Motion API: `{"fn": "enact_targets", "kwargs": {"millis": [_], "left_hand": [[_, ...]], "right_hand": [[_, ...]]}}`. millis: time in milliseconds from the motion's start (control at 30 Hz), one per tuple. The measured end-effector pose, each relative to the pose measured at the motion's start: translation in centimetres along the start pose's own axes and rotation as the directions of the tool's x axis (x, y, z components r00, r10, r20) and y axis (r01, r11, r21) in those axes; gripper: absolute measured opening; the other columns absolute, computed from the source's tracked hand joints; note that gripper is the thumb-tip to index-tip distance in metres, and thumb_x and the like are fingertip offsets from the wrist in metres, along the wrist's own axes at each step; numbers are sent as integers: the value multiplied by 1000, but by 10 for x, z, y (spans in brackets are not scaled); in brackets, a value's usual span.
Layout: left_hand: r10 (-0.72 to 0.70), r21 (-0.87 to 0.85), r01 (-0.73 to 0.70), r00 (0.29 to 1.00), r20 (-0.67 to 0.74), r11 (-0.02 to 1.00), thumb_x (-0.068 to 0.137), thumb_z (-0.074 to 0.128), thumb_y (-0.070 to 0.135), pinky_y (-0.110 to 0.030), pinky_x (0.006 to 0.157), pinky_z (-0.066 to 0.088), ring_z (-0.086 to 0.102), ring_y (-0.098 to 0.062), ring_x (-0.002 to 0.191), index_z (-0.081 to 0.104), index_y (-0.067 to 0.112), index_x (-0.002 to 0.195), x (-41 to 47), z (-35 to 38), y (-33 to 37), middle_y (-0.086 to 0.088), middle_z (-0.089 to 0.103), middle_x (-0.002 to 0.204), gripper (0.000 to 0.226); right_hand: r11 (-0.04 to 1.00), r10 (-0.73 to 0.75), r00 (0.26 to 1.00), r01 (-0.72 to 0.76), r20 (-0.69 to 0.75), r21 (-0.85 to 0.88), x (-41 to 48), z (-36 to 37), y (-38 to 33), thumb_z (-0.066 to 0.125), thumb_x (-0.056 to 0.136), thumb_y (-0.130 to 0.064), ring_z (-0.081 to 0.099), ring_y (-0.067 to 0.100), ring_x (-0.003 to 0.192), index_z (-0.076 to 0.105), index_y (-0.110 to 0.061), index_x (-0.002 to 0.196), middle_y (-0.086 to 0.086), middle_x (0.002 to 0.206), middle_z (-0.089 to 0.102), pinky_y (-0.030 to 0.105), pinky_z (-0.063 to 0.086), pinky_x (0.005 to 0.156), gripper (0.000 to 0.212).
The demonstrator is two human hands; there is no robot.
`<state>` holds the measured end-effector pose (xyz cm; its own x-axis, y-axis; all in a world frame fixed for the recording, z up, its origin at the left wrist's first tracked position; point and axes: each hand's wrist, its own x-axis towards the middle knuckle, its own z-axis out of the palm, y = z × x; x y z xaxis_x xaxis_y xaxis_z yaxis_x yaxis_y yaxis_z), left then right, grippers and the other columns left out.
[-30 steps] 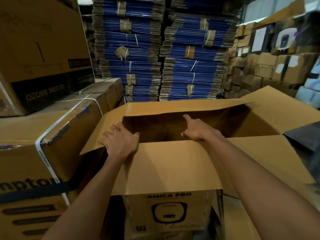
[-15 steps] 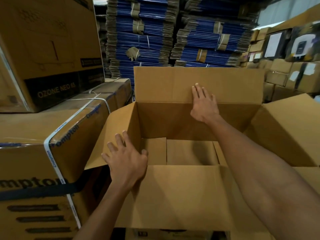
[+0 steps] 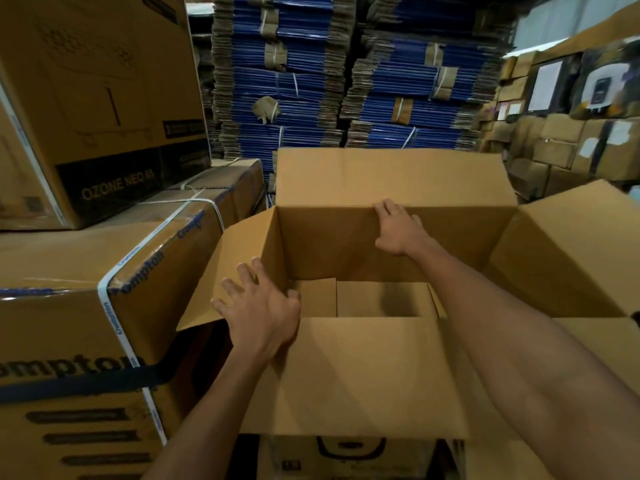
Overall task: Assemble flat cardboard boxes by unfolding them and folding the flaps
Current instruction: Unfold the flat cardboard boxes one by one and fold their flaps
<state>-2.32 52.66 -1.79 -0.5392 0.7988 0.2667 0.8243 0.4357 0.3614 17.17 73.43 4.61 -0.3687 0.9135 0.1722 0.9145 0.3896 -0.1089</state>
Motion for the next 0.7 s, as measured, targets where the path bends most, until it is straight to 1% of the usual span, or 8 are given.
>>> {"fn": "enact_targets", "kwargs": {"millis": [167, 300, 367, 433, 500, 567, 633, 700], "left_hand": [[-22, 24, 21, 999, 27, 999, 93, 42, 60, -72, 116, 16, 24, -46, 147, 15, 15, 160, 20, -2, 7, -15, 24, 164, 85], [-37, 42, 36, 999, 30, 998, 95, 38, 60, -71, 114, 17, 33, -46, 142, 30, 14, 154, 33, 0, 11, -16, 36, 157, 76], [-15, 3, 15, 999, -42, 1000, 97, 39, 54, -69, 114, 20, 39, -42, 137, 47, 12, 142, 34, 0, 13, -16, 45, 150, 62], [74, -80, -88, 983, -167, 993, 99, 43, 47, -64, 114, 24, 42, -37, 134, 62, 14, 125, 31, 2, 9, -13, 52, 143, 46], [213, -129, -256, 936, -282, 958, 100, 46, 42, -58, 113, 27, 39, -34, 135, 66, 18, 118, 24, 3, 2, -9, 52, 141, 36], [327, -172, -405, 875, -357, 898, 101, 47, 38, -57, 111, 25, 36, -34, 135, 63, 19, 118, 15, 4, -5, -9, 48, 140, 30], [330, -221, -453, 840, -431, 864, 101, 54, 29, -53, 111, 24, 35, -35, 134, 62, 20, 118, -3, 4, -10, -10, 44, 139, 21], [214, -316, -395, 851, -479, 862, 99, 63, 26, -48, 109, 31, 38, -33, 131, 63, 20, 118, -12, 10, -27, -10, 44, 134, 20]], "right_hand": [[975, -7, 1000, 9, -10, 220, -55, 12, -1, 62, 93, -15, 44, 28, 140, 38, -20, 155, 6, 158, 41, 42, 42, 108, 67], [947, 99, 976, -34, -192, 320, -110, 4, 18, 63, 97, -21, 61, 23, 121, 58, -26, 139, 2, 138, 62, 38, 51, 97, 43], [945, 161, 944, -63, -289, 322, -138, 2, 38, 61, 99, -22, 65, 21, 112, 65, -23, 130, 1, 126, 69, 39, 55, 95, 32], [964, 177, 899, -76, -401, 254, -164, 7, 67, 58, 99, -21, 68, 23, 104, 69, -19, 123, 4, 117, 72, 41, 56, 92, 26], [976, 168, 847, -71, -505, 206, -191, 19, 102, 53, 101, -21, 66, 26, 104, 69, -14, 120, 8, 116, 73, 43, 50, 97, 26], [975, 204, 817, -124, -539, 182, -219, 34, 136, 47, 104, -25, 57, 25, 123, 65, -14, 126, 9, 132, 66, 43, 35, 109, 31], [942, 325, 791, -221, -519, 252, -240, 47, 167, 45, 106, -31, 39, 23, 143, 55, -18, 141, 5, 153, 48, 47, 22, 118, 39], [876, 456, 757, -291, -467, 384, -256, 48, 187, 46, 106, -38, 27, 23, 149, 42, -25, 151, 2, 163, 33, 51, 19, 119, 47]]}}
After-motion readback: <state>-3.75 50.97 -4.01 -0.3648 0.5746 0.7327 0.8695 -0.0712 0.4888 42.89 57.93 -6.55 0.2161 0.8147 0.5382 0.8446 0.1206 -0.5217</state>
